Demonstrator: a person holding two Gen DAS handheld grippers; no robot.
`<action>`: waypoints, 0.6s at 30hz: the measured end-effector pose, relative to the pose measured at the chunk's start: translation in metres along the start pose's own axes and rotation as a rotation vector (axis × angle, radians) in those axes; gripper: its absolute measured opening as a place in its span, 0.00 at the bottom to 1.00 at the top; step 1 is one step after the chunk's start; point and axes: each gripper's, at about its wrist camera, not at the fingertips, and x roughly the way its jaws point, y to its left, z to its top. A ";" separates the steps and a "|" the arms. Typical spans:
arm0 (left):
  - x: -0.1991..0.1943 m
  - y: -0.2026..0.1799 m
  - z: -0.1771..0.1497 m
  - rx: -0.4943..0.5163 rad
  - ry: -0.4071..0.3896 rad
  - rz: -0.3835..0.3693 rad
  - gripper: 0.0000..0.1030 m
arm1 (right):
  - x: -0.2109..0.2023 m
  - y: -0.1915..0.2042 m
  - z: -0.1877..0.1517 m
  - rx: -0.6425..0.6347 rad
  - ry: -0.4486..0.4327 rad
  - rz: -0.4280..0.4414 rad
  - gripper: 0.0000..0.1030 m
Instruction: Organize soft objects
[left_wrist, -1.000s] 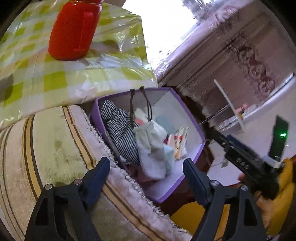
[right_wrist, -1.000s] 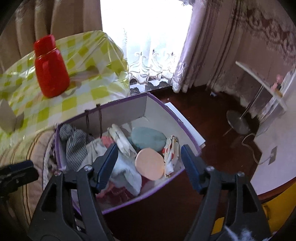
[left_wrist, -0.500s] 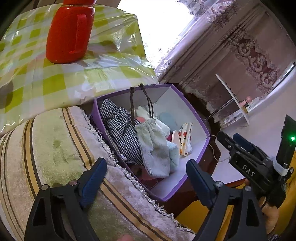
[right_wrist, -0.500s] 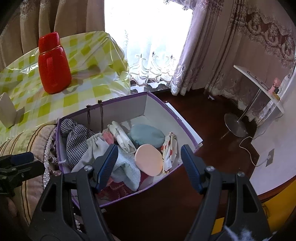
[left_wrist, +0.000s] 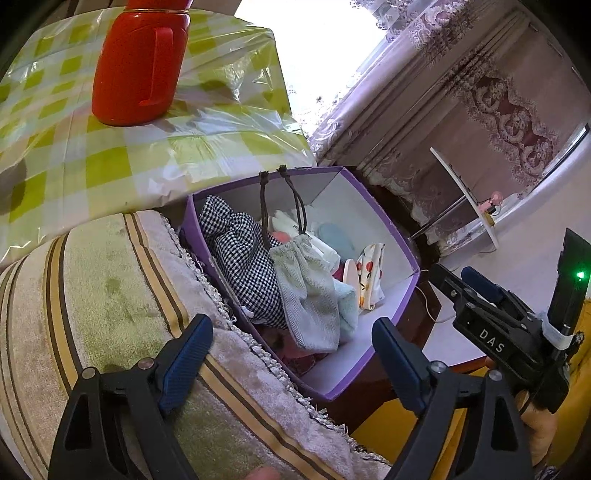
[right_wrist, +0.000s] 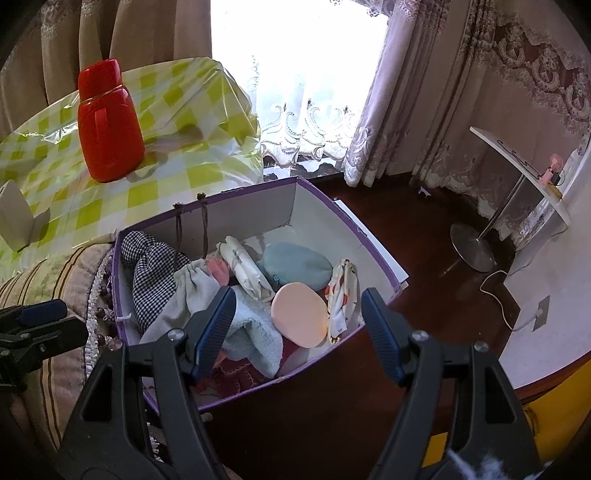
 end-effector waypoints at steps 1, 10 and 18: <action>0.000 0.000 0.000 0.000 0.000 0.000 0.86 | 0.000 0.000 0.000 -0.002 0.000 0.000 0.71; 0.000 0.000 0.000 0.000 0.000 0.001 0.86 | 0.001 0.000 0.000 0.001 0.004 0.001 0.71; 0.000 0.000 0.000 0.000 0.000 0.001 0.86 | 0.004 0.000 -0.001 0.004 0.011 0.002 0.71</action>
